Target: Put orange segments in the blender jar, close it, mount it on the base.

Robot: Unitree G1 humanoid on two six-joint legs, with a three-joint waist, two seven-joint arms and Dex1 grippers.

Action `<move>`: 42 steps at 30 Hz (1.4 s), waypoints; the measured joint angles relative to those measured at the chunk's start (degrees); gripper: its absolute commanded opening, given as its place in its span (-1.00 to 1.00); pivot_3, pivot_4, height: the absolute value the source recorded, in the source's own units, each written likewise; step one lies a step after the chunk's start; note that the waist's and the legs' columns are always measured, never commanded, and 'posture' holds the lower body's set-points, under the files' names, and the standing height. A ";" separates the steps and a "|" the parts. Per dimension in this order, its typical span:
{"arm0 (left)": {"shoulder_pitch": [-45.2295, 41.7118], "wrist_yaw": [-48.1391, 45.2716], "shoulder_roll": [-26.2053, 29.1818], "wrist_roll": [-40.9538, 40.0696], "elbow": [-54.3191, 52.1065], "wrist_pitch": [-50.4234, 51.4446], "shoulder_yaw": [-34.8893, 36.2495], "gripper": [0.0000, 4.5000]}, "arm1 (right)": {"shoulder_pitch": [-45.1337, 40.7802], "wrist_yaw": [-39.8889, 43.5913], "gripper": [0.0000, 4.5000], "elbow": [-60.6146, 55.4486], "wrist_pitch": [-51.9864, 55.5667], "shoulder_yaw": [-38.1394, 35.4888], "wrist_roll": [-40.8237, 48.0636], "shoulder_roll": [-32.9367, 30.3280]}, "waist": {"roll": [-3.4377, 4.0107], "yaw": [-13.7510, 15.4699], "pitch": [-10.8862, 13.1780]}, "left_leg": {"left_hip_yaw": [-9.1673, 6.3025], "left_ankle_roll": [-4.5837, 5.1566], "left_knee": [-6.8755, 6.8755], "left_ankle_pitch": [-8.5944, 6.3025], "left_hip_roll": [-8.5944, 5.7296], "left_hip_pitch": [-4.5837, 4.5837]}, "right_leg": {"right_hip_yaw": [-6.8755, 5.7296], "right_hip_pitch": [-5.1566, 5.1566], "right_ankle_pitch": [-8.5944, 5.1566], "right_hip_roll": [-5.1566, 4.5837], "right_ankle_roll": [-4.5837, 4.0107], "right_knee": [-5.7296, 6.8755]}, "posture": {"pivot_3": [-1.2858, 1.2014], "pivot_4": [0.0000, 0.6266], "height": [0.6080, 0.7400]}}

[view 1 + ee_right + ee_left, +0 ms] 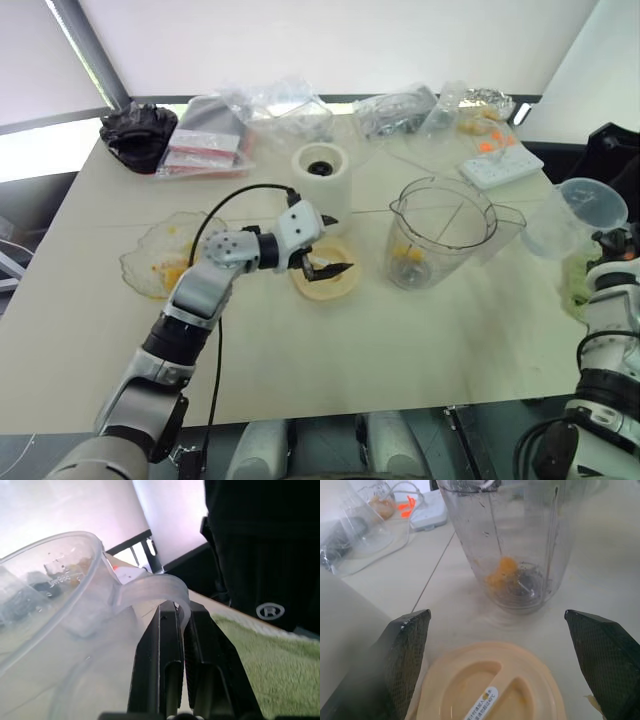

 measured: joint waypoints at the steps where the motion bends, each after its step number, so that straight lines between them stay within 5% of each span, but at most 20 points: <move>1: -0.19 0.03 -0.04 -0.22 0.10 0.17 0.12 1.00 | -0.21 0.15 -0.97 -1.08 1.25 0.27 -0.01 -1.30 | 0.01 -0.02 0.00 | 0.00 0.00 0.00 0.00 0.00 0.00 | 0.00 0.00 0.00 0.00 0.00 0.00 | 0.03 -0.52 1.00; 19: -3.70 -0.23 -1.50 -2.42 5.92 -1.55 1.36 1.00 | -9.28 11.94 -0.97 -12.44 17.15 6.59 -0.97 -21.39 | 0.00 0.17 0.03 | 0.02 0.00 -0.02 0.00 -0.02 -0.05 | -0.04 -0.04 0.01 0.00 0.03 0.00 | 0.03 -0.52 1.00; 42: -5.38 -1.85 -2.98 -2.31 9.35 -5.24 1.18 1.00 | -0.79 20.37 -0.97 -29.72 17.94 11.43 -14.14 -25.09 | -0.02 0.21 0.04 | 0.01 0.00 -0.01 0.00 -0.02 -0.08 | -0.03 -0.09 0.02 -0.02 0.05 0.01 | 0.03 -0.52 1.00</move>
